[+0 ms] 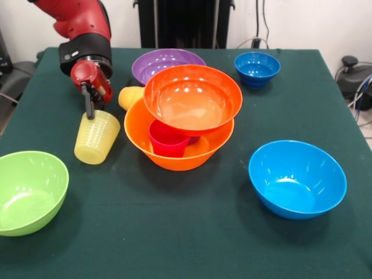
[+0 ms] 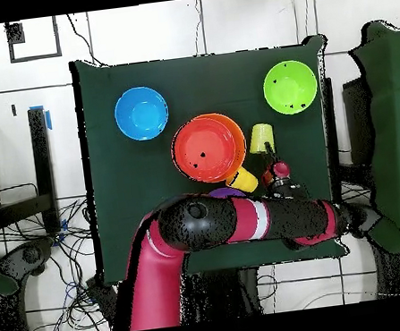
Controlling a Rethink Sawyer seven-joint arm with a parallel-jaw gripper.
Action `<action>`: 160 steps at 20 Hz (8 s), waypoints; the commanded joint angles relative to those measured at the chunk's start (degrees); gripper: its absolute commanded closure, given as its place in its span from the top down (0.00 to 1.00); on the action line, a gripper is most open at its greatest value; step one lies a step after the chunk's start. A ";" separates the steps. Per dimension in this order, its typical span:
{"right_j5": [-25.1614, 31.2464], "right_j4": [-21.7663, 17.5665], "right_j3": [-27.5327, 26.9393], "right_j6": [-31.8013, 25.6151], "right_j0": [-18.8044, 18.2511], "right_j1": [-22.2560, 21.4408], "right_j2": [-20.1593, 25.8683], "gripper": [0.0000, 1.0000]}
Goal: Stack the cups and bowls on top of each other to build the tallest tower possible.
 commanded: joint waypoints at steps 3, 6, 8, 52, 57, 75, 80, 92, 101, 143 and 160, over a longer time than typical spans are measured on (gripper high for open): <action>6.62 -0.37 -12.37 1.50 -0.78 4.24 6.13 1.00; 7.65 -1.00 -12.74 2.03 -0.60 4.12 5.77 1.00; 7.66 -1.04 -12.85 1.86 -0.58 4.16 5.66 1.00; 6.75 -1.05 -7.89 1.69 2.92 4.05 3.49 0.00; 19.71 -9.05 -8.16 9.17 6.88 3.52 -1.68 0.00; 11.02 -11.91 -11.39 -0.63 3.32 2.25 -2.13 0.00; 10.56 -11.98 -12.41 -1.04 2.31 2.66 -2.49 0.00; 21.64 -22.32 -14.94 8.51 4.72 4.03 -7.03 0.00; 28.02 -31.37 -15.19 18.13 8.10 3.80 -7.64 0.00; 37.74 -56.21 -17.23 38.98 15.67 1.98 -8.25 0.00; 34.70 -64.55 -18.14 43.45 16.29 1.36 -8.04 0.00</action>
